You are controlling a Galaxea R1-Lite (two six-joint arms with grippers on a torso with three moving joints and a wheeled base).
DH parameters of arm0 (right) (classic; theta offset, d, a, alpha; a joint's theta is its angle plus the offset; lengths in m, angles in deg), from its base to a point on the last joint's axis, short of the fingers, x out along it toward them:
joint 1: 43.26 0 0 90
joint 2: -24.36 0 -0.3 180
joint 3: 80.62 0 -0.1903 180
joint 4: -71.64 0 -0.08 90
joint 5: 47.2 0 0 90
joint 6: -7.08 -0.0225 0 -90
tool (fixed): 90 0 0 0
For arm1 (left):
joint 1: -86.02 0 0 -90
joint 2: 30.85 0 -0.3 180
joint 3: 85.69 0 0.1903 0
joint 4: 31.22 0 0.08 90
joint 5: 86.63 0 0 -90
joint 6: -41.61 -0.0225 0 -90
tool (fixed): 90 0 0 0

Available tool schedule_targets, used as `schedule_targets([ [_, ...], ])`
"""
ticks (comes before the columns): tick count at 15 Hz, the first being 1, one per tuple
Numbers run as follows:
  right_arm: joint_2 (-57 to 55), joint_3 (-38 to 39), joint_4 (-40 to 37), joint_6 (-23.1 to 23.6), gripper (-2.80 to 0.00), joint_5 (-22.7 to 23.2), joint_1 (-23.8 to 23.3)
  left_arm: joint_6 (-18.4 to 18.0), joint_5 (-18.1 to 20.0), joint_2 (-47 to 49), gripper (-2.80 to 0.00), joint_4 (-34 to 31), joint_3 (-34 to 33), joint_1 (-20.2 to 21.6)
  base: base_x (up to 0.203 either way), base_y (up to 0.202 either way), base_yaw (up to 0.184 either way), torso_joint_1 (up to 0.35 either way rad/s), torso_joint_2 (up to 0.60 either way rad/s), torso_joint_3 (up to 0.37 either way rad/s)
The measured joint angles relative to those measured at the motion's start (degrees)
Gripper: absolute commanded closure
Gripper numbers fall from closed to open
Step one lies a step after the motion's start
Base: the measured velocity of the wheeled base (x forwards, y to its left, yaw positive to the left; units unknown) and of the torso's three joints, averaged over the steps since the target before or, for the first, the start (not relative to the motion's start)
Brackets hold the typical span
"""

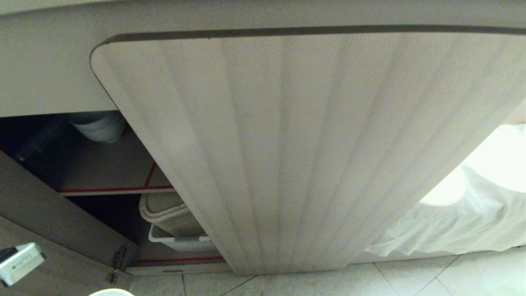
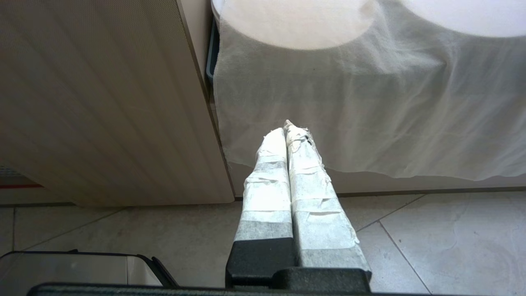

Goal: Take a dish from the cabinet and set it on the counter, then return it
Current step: Put it back into the cabinet

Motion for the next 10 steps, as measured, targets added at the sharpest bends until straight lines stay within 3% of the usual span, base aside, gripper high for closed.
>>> schedule_targets([
  [6,0.0,0.0,0.0,0.0,0.0,0.0,0.0,9.55,-1.13,-0.42,0.0,11.57,-6.55,0.83,0.0,0.0,0.0,0.0,0.0,0.0],
  [10,0.0,0.0,0.0,-0.02,0.0,0.0,0.0,17.46,-4.17,-0.79,0.0,14.83,-8.88,1.02,0.0,0.0,0.0,0.0,0.0,0.0],
])
